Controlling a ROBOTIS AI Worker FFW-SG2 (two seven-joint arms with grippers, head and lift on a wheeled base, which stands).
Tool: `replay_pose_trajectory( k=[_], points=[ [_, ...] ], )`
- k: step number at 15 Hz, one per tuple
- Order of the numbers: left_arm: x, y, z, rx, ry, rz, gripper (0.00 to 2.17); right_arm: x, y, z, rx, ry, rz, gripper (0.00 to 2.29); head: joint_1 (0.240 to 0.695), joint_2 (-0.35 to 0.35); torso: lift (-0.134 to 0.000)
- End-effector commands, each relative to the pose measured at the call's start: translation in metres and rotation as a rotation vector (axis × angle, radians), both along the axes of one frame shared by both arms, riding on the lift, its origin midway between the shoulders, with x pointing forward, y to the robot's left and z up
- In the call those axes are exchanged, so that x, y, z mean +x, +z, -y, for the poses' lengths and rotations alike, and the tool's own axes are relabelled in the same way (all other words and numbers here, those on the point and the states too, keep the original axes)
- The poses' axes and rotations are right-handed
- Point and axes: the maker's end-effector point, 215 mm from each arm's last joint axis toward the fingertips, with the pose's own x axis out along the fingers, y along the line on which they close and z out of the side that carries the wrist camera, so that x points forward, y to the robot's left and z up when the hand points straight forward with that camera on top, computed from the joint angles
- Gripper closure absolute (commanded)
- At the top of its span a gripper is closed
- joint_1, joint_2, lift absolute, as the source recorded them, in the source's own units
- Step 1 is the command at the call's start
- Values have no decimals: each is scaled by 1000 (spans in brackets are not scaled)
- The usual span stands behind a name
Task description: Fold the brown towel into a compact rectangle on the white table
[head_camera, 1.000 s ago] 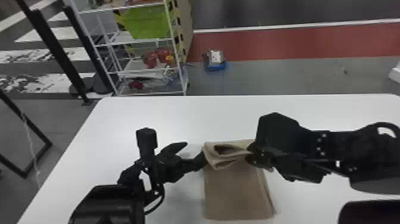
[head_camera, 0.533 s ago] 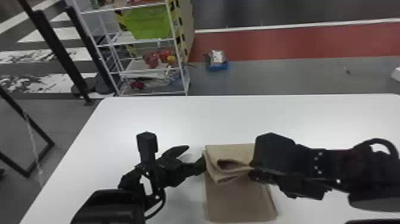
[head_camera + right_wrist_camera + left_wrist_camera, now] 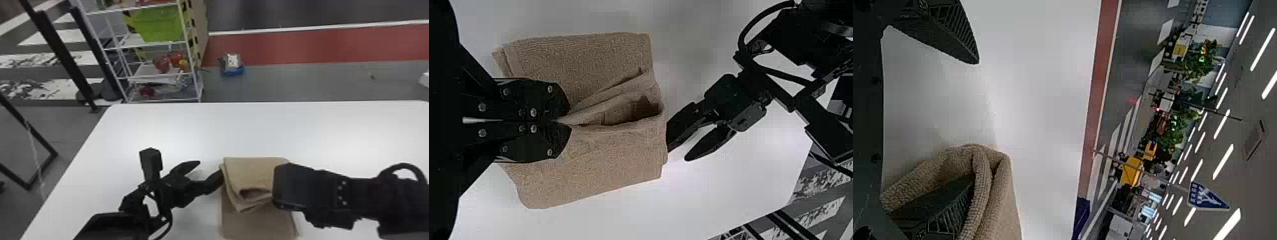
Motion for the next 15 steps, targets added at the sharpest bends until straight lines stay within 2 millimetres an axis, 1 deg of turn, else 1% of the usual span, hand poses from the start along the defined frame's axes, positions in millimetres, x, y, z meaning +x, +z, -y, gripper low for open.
replay_pose_trajectory(
  k=[1, 3, 4, 6, 10, 13, 15],
  points=[
    [-8, 0, 1, -15, -14, -20, 73, -4, 3, 2, -4, 7, 4, 1598, 695, 182, -123],
    [-13, 3, 2, -28, -34, -20, 73, -3, 12, 1, 8, 4, 18, 1598, 695, 179, -123],
    [-15, 1, 3, -28, -38, -26, 73, -4, 15, 1, 13, 4, 23, 1598, 695, 178, -123],
    [-11, 4, 4, -25, -41, -19, 73, -8, 18, -2, 23, 11, 24, 1598, 695, 181, -123],
    [-10, 6, 13, -20, -59, -16, 73, -18, 13, -8, 23, 23, 10, 1598, 695, 184, -123],
    [-10, 5, 14, -22, -63, -17, 76, -25, 6, -10, 9, 31, 0, 1598, 695, 183, -123],
    [-16, 4, 17, -35, -78, -21, 76, -29, 1, -8, -4, 37, -5, 1598, 695, 184, -123]
  ],
)
